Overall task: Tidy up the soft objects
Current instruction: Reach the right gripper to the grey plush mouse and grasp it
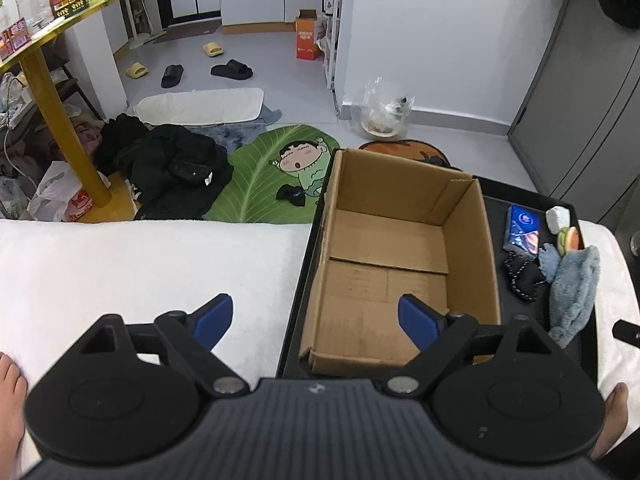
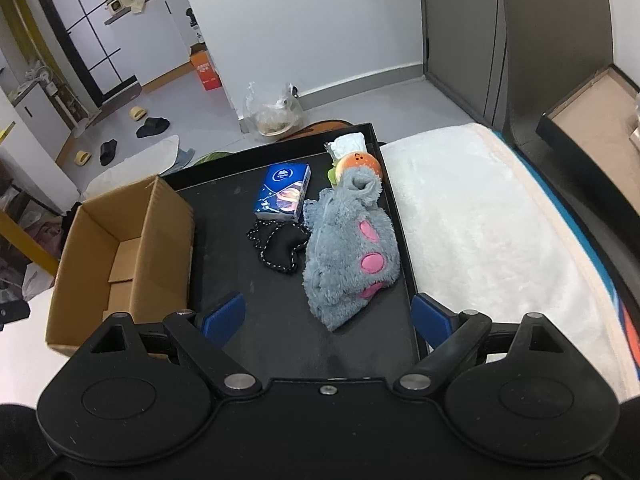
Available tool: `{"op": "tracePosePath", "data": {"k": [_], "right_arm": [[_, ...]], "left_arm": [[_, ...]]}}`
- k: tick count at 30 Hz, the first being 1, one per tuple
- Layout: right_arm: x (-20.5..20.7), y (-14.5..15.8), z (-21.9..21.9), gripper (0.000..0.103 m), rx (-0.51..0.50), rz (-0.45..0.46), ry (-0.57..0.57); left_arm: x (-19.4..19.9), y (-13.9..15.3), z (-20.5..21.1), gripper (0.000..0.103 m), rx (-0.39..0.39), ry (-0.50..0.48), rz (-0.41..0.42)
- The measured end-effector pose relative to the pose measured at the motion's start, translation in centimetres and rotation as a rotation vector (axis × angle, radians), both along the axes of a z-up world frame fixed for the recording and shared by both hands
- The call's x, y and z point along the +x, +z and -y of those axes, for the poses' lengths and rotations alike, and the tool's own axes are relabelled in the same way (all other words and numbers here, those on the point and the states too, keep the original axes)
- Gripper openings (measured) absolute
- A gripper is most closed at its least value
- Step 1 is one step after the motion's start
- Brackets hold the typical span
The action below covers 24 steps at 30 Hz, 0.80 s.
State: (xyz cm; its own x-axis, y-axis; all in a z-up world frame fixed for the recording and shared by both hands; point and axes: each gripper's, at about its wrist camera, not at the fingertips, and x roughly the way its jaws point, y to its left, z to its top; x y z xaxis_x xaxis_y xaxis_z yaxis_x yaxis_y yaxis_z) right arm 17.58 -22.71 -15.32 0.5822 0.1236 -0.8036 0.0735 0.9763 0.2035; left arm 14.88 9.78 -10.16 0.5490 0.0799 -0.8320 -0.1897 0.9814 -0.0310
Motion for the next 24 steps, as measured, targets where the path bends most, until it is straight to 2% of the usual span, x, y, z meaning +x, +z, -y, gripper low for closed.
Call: {"op": "tracePosePath", "data": {"k": [6, 11, 14, 16, 20, 24], "right_arm": [[2.2, -1.8, 0.1, 0.089, 0.015, -0.001, -0.013], [3.5, -3.4, 0.0, 0.089, 0.027, 0.0, -0.028], [4.2, -4.1, -0.5, 0.089, 0.014, 0.003, -0.02], [4.8, -4.4, -0.7, 0.089, 0.01, -0.001, -0.019], [5.7, -5.0, -1.2, 0.089, -0.034, 0.009, -0.028], [6.5, -5.9, -1.2, 0.089, -0.068, -0.019, -0.044]], "left_arm": [[2.0, -1.3, -0.2, 0.084, 0.001, -0.001, -0.014], [3.4, -2.7, -0.6, 0.076, 0.0, 0.015, -0.066], [4.2, -3.4, -1.1, 0.074, -0.008, 0.037, -0.093], [4.7, -3.9, -1.2, 0.074, 0.013, 0.045, -0.112], [5.6, -4.9, -1.0, 0.069, 0.025, 0.046, -0.155], [6.4, -6.1, -0.8, 0.063, 0.037, 0.045, -0.2]]}}
